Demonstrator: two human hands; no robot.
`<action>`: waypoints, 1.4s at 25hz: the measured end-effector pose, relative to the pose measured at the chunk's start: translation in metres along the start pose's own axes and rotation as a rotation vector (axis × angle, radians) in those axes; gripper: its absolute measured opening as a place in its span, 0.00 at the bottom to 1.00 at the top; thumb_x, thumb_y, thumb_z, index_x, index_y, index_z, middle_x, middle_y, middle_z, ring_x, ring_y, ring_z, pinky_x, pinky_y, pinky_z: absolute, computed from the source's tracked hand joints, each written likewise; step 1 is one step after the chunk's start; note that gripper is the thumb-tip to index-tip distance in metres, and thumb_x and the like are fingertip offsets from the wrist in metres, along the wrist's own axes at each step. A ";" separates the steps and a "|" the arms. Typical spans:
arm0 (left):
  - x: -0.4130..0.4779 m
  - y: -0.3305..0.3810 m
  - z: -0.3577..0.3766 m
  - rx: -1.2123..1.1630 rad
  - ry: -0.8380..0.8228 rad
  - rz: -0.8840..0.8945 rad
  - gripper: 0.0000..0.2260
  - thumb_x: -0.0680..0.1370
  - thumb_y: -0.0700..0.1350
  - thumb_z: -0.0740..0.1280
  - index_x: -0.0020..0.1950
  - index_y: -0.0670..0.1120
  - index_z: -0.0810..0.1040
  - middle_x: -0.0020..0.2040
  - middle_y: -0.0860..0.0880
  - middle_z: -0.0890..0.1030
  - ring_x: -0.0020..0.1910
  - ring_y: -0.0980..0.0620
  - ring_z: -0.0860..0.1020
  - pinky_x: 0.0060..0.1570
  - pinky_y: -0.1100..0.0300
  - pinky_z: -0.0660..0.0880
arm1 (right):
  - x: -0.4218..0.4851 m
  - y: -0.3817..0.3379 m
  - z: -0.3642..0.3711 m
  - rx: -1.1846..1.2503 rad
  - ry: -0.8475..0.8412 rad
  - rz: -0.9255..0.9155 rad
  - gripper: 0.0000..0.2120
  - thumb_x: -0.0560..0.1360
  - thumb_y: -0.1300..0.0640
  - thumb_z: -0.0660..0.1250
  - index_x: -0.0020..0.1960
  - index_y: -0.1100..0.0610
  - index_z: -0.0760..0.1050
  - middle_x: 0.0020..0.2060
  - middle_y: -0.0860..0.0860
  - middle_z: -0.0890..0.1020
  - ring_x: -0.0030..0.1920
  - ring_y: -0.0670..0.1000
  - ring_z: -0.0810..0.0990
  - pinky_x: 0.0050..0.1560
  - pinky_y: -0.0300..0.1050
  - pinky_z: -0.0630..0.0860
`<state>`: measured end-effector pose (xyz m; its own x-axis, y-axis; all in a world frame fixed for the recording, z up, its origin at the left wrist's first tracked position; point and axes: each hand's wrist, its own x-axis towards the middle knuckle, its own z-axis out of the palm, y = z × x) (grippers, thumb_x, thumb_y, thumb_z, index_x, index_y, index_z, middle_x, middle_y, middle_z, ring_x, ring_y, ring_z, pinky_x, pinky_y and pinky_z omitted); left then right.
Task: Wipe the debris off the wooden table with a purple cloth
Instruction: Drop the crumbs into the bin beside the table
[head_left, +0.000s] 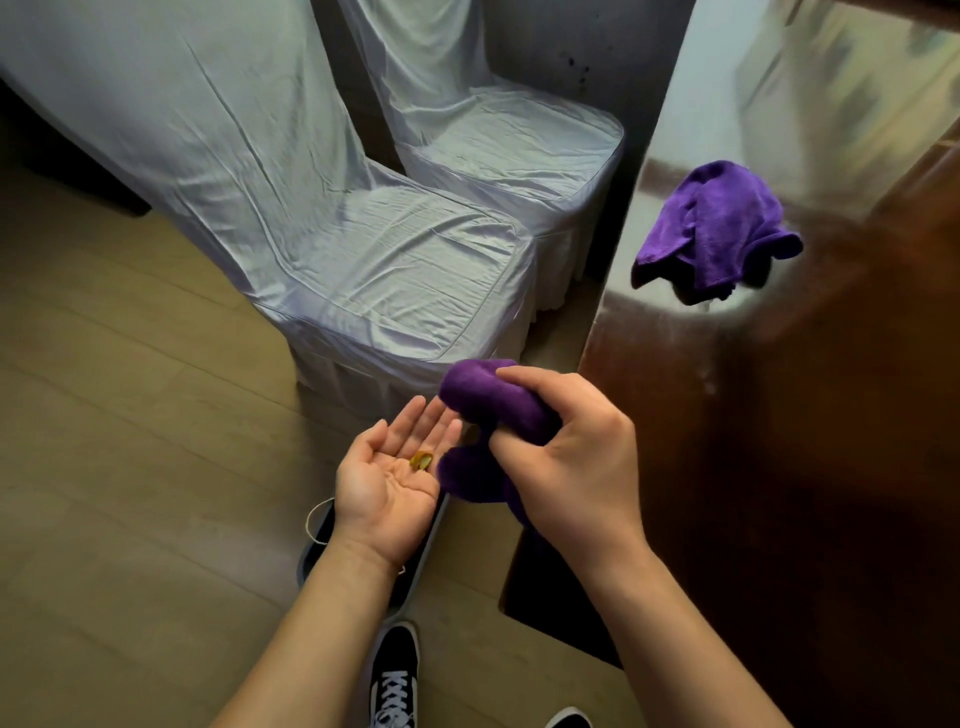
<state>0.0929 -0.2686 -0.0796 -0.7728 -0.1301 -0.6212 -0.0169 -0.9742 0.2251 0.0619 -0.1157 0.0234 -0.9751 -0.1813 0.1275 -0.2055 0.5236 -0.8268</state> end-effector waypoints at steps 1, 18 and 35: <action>0.002 0.008 -0.010 0.007 0.009 0.008 0.17 0.79 0.43 0.57 0.58 0.34 0.77 0.56 0.34 0.81 0.55 0.36 0.81 0.49 0.43 0.81 | 0.003 0.000 0.002 -0.009 -0.001 -0.004 0.21 0.64 0.60 0.73 0.56 0.48 0.83 0.47 0.45 0.84 0.49 0.46 0.82 0.52 0.50 0.79; 0.053 0.049 -0.094 0.700 0.333 0.266 0.21 0.82 0.49 0.50 0.64 0.40 0.76 0.60 0.41 0.81 0.61 0.48 0.77 0.62 0.58 0.66 | 0.013 0.000 0.040 -0.083 -0.112 -0.058 0.21 0.66 0.61 0.74 0.58 0.48 0.81 0.47 0.46 0.82 0.49 0.48 0.80 0.48 0.53 0.80; 0.056 0.051 -0.091 0.801 0.273 0.287 0.21 0.82 0.50 0.51 0.67 0.42 0.74 0.62 0.45 0.79 0.64 0.50 0.75 0.69 0.56 0.64 | 0.018 0.004 0.037 0.078 -0.096 0.026 0.20 0.67 0.60 0.74 0.55 0.43 0.81 0.46 0.44 0.84 0.48 0.47 0.82 0.49 0.54 0.81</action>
<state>0.1063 -0.3428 -0.1711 -0.6390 -0.4881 -0.5945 -0.3631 -0.4899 0.7925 0.0464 -0.1477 0.0016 -0.9667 -0.2498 0.0557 -0.1699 0.4637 -0.8696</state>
